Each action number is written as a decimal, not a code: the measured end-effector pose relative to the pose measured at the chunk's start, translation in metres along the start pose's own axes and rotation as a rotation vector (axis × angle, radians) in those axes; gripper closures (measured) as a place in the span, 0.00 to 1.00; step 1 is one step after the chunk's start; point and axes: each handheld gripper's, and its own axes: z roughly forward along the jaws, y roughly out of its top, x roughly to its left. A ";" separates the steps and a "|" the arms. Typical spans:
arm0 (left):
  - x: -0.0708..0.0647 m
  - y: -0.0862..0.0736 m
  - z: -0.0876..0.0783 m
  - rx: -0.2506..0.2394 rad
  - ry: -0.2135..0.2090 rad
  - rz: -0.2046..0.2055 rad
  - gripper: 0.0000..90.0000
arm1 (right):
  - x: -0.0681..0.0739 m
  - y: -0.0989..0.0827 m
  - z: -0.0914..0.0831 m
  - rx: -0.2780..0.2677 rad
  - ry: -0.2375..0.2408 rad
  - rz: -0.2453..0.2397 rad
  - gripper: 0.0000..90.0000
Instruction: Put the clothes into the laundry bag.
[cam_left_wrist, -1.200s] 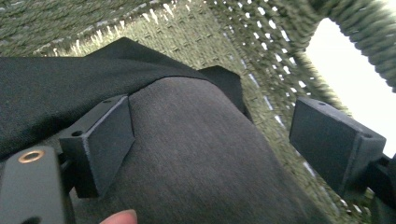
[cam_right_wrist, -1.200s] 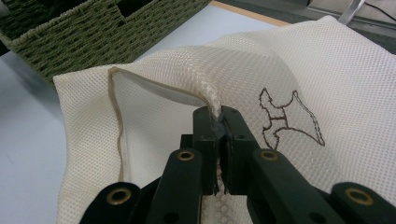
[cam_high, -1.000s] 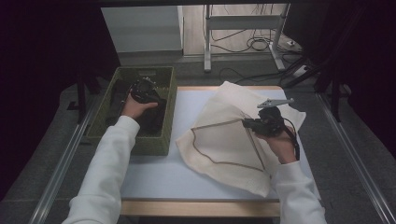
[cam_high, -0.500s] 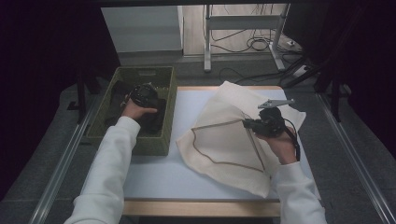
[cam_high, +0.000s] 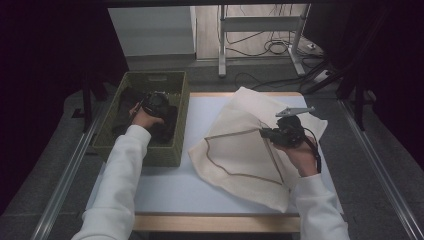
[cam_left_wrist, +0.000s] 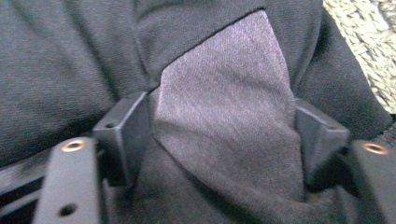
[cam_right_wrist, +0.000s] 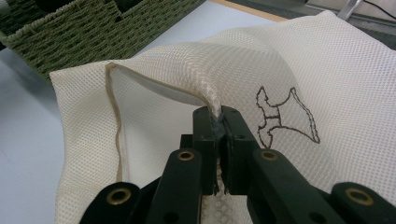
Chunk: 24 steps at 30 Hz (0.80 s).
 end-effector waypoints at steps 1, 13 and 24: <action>0.001 0.000 0.000 -0.001 -0.001 -0.006 0.41 | 0.000 0.000 0.000 -0.001 0.000 0.000 0.95; 0.003 0.003 -0.006 0.006 -0.009 -0.067 0.70 | -0.001 -0.001 -0.003 -0.006 -0.005 0.004 0.95; 0.012 0.003 -0.015 -0.016 -0.065 -0.161 0.83 | -0.002 -0.001 -0.003 -0.008 -0.008 0.007 0.95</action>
